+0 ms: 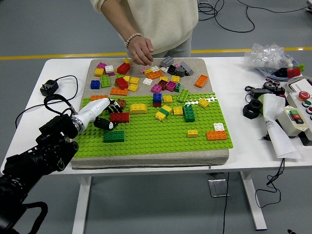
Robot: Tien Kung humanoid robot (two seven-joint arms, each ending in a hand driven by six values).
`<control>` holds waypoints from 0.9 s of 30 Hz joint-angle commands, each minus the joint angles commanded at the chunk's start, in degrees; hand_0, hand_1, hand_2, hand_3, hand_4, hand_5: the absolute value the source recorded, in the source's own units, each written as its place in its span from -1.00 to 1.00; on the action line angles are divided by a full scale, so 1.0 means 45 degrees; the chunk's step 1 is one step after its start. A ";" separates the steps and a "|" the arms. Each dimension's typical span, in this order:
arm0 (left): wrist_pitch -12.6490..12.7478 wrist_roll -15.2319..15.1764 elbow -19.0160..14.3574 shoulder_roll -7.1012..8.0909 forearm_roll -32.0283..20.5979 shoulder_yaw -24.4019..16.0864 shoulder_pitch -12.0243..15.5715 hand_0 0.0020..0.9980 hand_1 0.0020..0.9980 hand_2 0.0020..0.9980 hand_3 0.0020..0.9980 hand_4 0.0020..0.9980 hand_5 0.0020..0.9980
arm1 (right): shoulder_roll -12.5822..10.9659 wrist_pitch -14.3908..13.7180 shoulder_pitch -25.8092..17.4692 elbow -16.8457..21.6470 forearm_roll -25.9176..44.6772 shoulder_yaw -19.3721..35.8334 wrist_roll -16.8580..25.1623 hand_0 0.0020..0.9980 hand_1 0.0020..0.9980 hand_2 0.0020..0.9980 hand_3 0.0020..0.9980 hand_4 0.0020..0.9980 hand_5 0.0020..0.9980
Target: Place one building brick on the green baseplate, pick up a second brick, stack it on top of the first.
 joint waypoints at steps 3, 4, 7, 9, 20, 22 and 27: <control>-0.0030 0.0007 -0.0124 0.0018 0.0015 -0.0186 0.0041 0.27 0.12 0.01 -0.04 0.11 -1.00 | 0.0008 -0.0002 -0.0016 0.0000 -0.0007 0.0006 0.0007 0.58 0.47 0.57 0.50 0.84 0.28; -0.0035 0.0009 -0.0142 0.0020 0.0016 -0.0213 0.0046 0.27 0.12 0.01 -0.04 0.11 -1.00 | 0.0009 -0.0002 -0.0018 0.0000 -0.0008 0.0006 0.0009 0.58 0.47 0.57 0.50 0.84 0.28; -0.0095 0.0033 -0.0313 0.0048 0.0080 -0.0423 0.0097 0.26 0.10 0.01 -0.04 0.09 -1.00 | 0.0010 -0.0011 -0.0030 0.0000 -0.0021 0.0013 0.0016 0.58 0.47 0.56 0.50 0.84 0.28; -0.0140 0.0053 -0.0426 0.0073 0.0127 -0.0561 0.0126 0.26 0.10 0.01 -0.04 0.09 -1.00 | 0.0008 -0.0020 -0.0033 0.0000 -0.0028 0.0018 0.0024 0.58 0.47 0.56 0.50 0.84 0.28; -0.0345 0.0101 -0.0864 0.0279 0.0174 -0.0995 0.0192 0.25 0.10 0.00 -0.05 0.07 -1.00 | -0.0011 -0.0003 -0.0034 0.0000 -0.0039 0.0100 0.0060 0.58 0.47 0.56 0.50 0.84 0.28; -0.0376 0.0107 -0.0929 0.0301 0.0171 -0.1013 0.0212 0.25 0.10 0.00 -0.05 0.07 -1.00 | -0.0012 -0.0012 -0.0023 0.0000 -0.0037 0.0108 0.0072 0.58 0.47 0.56 0.50 0.84 0.28; -0.0501 0.0146 -0.1312 0.0463 0.0258 -0.1155 0.0331 0.24 0.09 0.00 -0.05 0.06 -1.00 | -0.0035 -0.0005 -0.0029 0.0000 -0.0032 0.0159 0.0087 0.58 0.47 0.56 0.49 0.84 0.28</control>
